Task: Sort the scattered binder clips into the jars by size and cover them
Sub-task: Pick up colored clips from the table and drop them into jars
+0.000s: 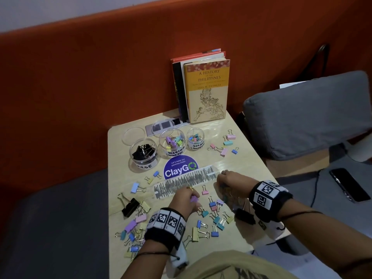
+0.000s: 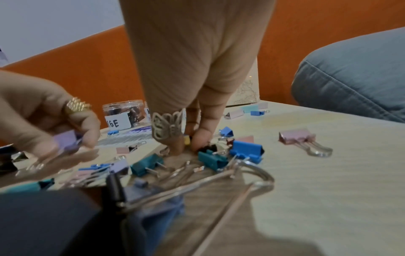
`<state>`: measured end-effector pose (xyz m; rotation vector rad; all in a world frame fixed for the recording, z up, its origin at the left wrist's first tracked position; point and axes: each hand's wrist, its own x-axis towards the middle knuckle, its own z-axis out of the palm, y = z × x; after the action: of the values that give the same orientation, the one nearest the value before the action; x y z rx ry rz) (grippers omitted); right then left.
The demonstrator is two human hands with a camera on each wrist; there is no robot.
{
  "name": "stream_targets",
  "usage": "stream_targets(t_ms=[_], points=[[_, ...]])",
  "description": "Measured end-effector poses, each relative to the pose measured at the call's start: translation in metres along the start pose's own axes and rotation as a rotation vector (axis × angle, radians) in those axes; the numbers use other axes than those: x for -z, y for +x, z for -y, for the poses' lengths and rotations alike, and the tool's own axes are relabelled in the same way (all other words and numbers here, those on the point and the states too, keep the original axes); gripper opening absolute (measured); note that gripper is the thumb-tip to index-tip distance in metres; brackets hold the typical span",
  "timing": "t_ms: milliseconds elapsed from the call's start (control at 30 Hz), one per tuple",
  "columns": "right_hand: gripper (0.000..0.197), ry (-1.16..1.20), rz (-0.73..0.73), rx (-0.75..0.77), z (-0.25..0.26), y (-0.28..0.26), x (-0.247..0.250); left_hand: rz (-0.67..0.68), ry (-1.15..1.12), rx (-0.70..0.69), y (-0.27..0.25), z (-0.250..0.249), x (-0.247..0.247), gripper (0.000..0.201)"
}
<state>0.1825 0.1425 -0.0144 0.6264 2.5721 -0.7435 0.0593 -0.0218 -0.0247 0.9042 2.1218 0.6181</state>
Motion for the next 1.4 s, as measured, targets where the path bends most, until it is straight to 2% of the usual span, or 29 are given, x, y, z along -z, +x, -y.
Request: stream_targets(t_ms=[100, 200, 300, 467, 567, 633, 700, 767, 933, 1133, 1200, 1333, 1400], points=[[0.034, 0.023, -0.061, 0.009, -0.002, 0.005, 0.001, -0.142, -0.192, 0.026, 0.007, -0.006, 0.017, 0.018], [0.032, 0.121, -0.157, 0.024, -0.002, 0.014, 0.010, -0.298, -0.251, -0.015, 0.028, -0.017, 0.049, 0.023], [0.025, 0.232, -0.269, 0.056, 0.001, 0.027, 0.024, -0.439, -0.286, -0.052, 0.057, -0.026, 0.079, 0.024], [0.027, 0.458, -0.384, 0.040, 0.012, 0.055, 0.055, -0.627, -0.326, -0.068, 0.094, -0.040, 0.102, 0.018], [0.026, 0.515, -0.441, 0.057, 0.015, 0.076, 0.071, -0.671, -0.255, -0.059, 0.116, -0.039, 0.107, 0.020], [0.022, 0.512, -0.482, 0.076, 0.016, 0.091, 0.080, -0.619, -0.053, -0.039, 0.128, -0.035, 0.106, 0.022], [0.021, 0.514, -0.516, 0.076, 0.017, 0.106, 0.087, -0.571, 0.125, -0.080, 0.133, -0.031, 0.104, 0.023], [0.024, 0.495, -0.526, 0.060, 0.016, 0.120, 0.093, -0.535, 0.191, -0.139, 0.131, -0.027, 0.101, 0.024], [0.034, 0.238, -0.457, 0.002, 0.012, 0.128, 0.089, -0.447, 0.251, -0.258, 0.106, -0.017, 0.088, 0.021], [0.025, 0.216, -0.413, 0.073, 0.002, 0.073, 0.064, -0.217, 0.243, -0.369, 0.060, -0.007, 0.051, 0.026], [0.021, 0.213, -0.357, 0.048, -0.005, 0.048, 0.049, -0.097, 0.204, -0.354, 0.040, -0.012, 0.034, 0.032], [0.019, 0.214, -0.272, -0.013, -0.022, -0.005, 0.013, 0.130, 0.081, -0.289, 0.012, -0.016, 0.000, 0.028], [0.016, 0.226, -0.249, -0.024, -0.028, -0.030, -0.005, 0.196, 0.192, -0.305, 0.007, -0.019, -0.015, 0.036]])
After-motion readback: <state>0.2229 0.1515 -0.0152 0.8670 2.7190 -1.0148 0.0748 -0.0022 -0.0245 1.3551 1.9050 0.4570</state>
